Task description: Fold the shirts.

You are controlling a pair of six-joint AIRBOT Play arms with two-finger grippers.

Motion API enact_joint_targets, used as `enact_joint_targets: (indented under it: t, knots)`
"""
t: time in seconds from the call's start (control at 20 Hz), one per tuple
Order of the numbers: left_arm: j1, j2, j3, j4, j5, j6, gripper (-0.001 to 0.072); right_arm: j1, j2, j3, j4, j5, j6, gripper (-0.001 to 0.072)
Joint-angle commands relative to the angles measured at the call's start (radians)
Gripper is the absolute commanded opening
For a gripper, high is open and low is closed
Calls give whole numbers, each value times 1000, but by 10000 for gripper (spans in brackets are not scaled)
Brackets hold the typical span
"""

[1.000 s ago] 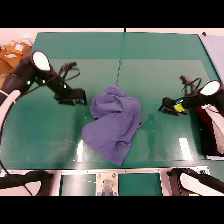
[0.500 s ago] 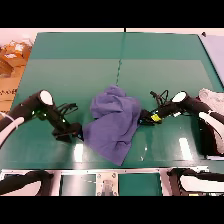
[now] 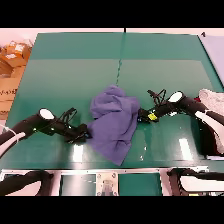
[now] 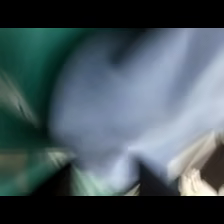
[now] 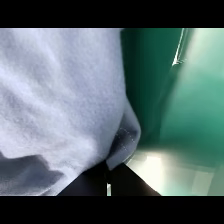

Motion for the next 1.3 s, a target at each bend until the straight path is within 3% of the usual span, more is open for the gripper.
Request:
enact_joint_targets:
  t: [0.0,0.1,0.25,0.35,0.65,1.05,1.25]
  knots:
    - [0,2,-16,-173,47,153,22,-8,0,8,-13,30,0,17]
    - [1,16,19,-106,-58,172,21,-43,7,38,-58,76,1,16]
    - [27,66,118,238,-164,-36,21,-148,64,107,-179,129,64,16]
    - [84,100,218,402,-256,-116,21,-230,114,144,-222,132,118,16]
    - [184,263,699,424,-315,-117,21,-346,380,288,-222,192,178,16]
    - [181,296,1544,414,-326,-77,22,-346,725,803,-317,148,253,17]
    - [181,350,1637,410,-278,-69,22,-346,815,962,-401,108,272,17]
